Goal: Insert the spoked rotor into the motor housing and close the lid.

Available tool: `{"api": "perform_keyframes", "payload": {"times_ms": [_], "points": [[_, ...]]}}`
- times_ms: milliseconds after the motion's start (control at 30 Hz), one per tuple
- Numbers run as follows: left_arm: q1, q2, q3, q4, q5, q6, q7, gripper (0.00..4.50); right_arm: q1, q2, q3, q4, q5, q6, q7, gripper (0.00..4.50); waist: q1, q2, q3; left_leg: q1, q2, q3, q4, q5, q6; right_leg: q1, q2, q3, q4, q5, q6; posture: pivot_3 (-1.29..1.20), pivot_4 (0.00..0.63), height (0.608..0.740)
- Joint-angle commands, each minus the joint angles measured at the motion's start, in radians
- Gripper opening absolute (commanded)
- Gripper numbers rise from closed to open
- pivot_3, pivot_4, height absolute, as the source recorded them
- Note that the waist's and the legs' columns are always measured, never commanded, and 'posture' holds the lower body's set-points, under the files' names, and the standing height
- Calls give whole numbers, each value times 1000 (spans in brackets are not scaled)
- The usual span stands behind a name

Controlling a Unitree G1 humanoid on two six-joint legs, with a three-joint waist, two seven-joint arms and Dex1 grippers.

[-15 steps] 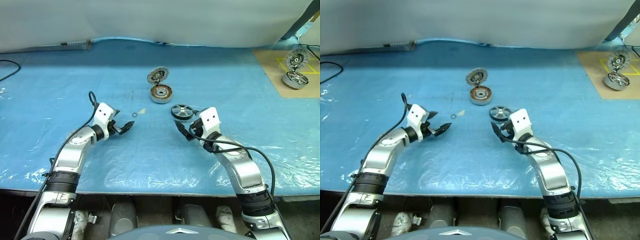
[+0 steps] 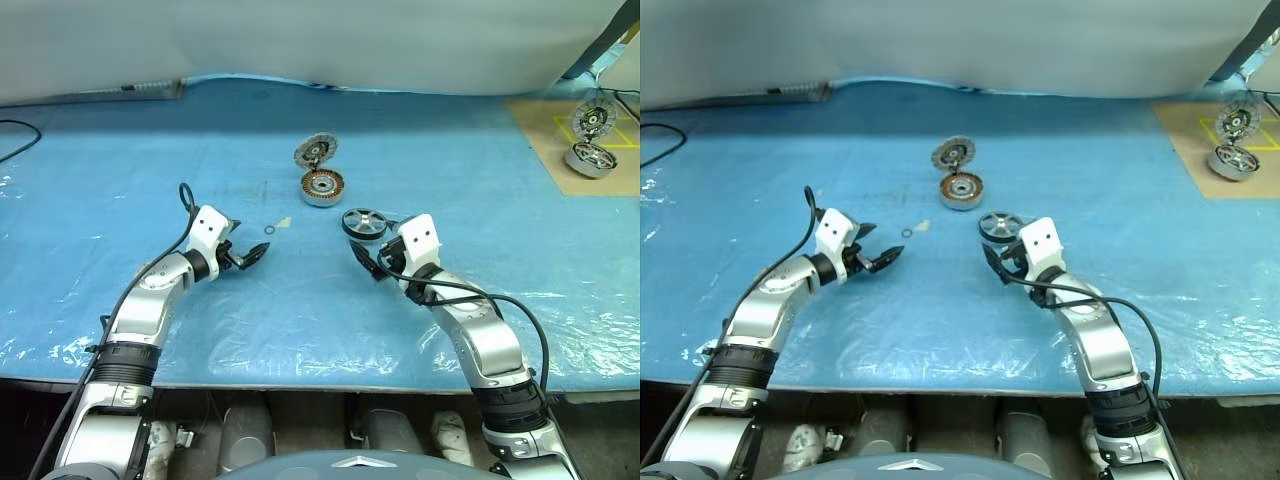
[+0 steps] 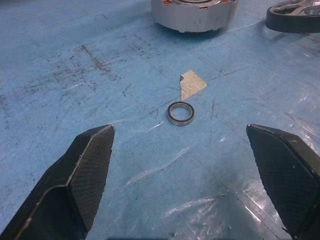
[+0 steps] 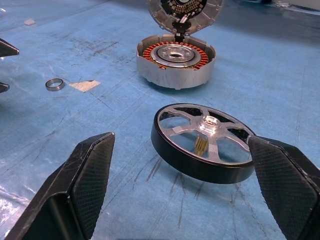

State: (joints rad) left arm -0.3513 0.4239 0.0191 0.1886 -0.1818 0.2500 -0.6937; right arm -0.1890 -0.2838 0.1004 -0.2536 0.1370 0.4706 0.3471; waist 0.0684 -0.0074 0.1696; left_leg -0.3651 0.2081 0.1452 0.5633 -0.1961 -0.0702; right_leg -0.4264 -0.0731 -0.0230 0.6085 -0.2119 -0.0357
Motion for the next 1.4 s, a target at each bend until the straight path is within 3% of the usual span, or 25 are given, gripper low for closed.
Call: {"api": "perform_keyframes", "payload": {"times_ms": [33,867,1100,1400], "points": [[-4,4,4,-49,-11,8,4,4478,-8,2,-1,-50,-3,-3,-1,4500,0,0,0,0,0,0,0,0,0,0,0,0,0,0,0,0,150,740],[-5,-3,1,-38,-8,8,10,4478,-71,2,27,-29,-8,1,23,4500,-1,0,0,0,0,0,0,0,0,0,0,0,0,0,0,0,150,740],[-4,-16,1,-32,-7,-5,17,4478,-338,0,113,169,-74,66,74,4500,-3,0,0,1,0,0,1,0,0,0,0,0,1,1,-1,0,150,740],[26,-32,5,-67,-10,-5,43,4478,-717,23,265,697,-210,-18,213,4500,-4,0,0,0,0,0,1,0,0,0,0,0,1,1,-1,0,150,740]]}}
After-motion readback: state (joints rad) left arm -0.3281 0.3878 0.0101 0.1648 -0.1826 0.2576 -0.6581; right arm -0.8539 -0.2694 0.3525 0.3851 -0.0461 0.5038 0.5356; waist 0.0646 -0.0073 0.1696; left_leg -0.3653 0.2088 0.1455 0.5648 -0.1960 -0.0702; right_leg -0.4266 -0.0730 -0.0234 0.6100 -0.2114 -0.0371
